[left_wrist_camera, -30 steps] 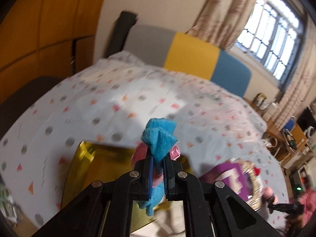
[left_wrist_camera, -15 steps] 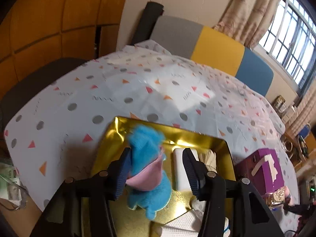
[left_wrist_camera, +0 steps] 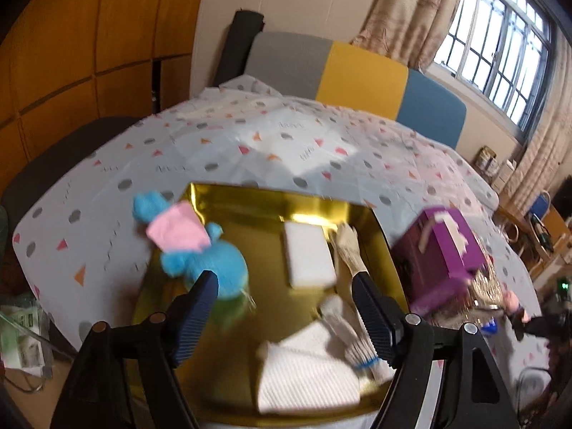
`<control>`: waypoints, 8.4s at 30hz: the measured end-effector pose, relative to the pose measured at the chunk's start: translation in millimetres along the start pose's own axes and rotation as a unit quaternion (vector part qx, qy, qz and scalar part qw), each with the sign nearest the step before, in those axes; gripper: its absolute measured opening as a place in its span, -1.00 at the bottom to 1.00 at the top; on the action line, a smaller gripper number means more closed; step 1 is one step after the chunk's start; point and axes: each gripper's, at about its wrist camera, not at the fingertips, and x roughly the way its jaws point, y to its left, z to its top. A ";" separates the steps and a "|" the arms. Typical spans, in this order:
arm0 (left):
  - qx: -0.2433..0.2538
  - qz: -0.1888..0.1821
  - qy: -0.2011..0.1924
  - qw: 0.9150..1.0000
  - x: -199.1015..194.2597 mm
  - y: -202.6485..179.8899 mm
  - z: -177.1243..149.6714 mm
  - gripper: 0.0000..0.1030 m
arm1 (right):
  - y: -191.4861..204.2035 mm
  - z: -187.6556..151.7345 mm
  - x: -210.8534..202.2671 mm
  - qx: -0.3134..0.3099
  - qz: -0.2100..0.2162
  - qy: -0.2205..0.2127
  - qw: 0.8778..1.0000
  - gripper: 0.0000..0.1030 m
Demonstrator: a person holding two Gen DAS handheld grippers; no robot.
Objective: Organize soft objects
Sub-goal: 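Carry the brown scrunchie into the gold tray and open the right tool, then move both tools back from the tray toward the remaining items, then reach the left tool toward the blue Tempo tissue pack, then lower the left tool around the Tempo pack and close on it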
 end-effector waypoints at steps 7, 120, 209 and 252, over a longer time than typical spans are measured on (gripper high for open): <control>0.015 0.011 -0.003 1.000 -3.5 -10.3 -10.7 0.55 | 14.9 -9.5 -22.3 -0.025 0.016 -0.048 0.998 -0.64; 0.235 -0.154 0.013 0.960 -20.2 -135.6 -67.9 1.00 | 76.5 -36.6 4.9 -0.105 0.063 0.033 0.992 0.31; 0.327 -0.312 0.254 0.855 77.5 -328.8 -127.1 0.68 | 77.0 -27.2 14.7 -0.155 0.094 0.080 0.980 0.31; 0.308 -0.140 0.271 0.901 163.0 -442.1 -121.1 0.31 | -90.3 -32.8 -46.2 0.151 0.249 -0.127 0.948 0.31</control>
